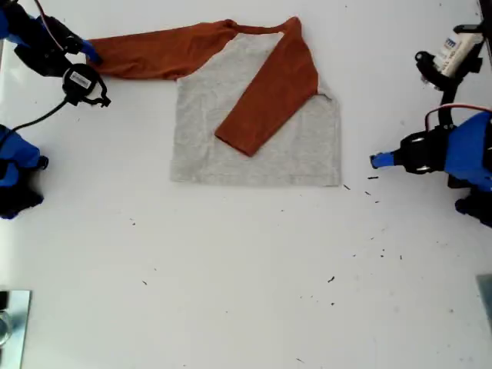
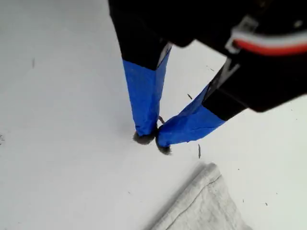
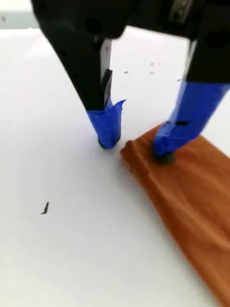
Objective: Fold t shirt
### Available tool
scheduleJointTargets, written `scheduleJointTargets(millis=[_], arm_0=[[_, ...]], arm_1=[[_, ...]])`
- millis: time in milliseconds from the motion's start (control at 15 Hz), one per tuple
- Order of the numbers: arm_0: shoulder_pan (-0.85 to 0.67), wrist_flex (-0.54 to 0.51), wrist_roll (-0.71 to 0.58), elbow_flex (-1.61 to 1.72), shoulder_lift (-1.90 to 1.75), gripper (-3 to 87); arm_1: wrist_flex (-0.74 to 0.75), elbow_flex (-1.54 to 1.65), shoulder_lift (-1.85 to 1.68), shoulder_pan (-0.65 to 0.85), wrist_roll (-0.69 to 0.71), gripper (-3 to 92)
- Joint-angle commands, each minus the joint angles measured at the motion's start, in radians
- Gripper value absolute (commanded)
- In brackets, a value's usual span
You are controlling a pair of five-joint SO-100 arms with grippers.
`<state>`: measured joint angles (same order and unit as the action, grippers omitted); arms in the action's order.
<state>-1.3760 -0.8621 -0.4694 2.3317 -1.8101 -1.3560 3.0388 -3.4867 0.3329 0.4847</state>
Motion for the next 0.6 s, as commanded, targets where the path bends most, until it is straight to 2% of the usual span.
scheduleJointTargets(millis=[0, 133, 267, 400, 533], arm_0=[[-0.012, -0.002, -0.02, -0.037, 0.037, -0.3], [0.017, -0.081, -0.012, -0.052, -0.115, -0.3], [0.087, -0.213, 0.012, -0.155, -0.267, -0.3], [0.318, -0.319, 0.123, -0.348, -0.319, -0.3], [0.669, -0.374, 0.265, -0.684, -0.121, -0.3]], arm_1=[[-0.011, 0.054, -0.015, -0.011, 0.006, 3.5], [-0.011, 0.054, -0.015, -0.012, 0.003, 3.5], [-0.011, 0.054, -0.015, -0.012, 0.003, 3.5], [-0.011, 0.054, -0.015, -0.009, 0.002, 3.5], [-0.011, 0.054, -0.015, 0.0, 0.002, 3.5]])
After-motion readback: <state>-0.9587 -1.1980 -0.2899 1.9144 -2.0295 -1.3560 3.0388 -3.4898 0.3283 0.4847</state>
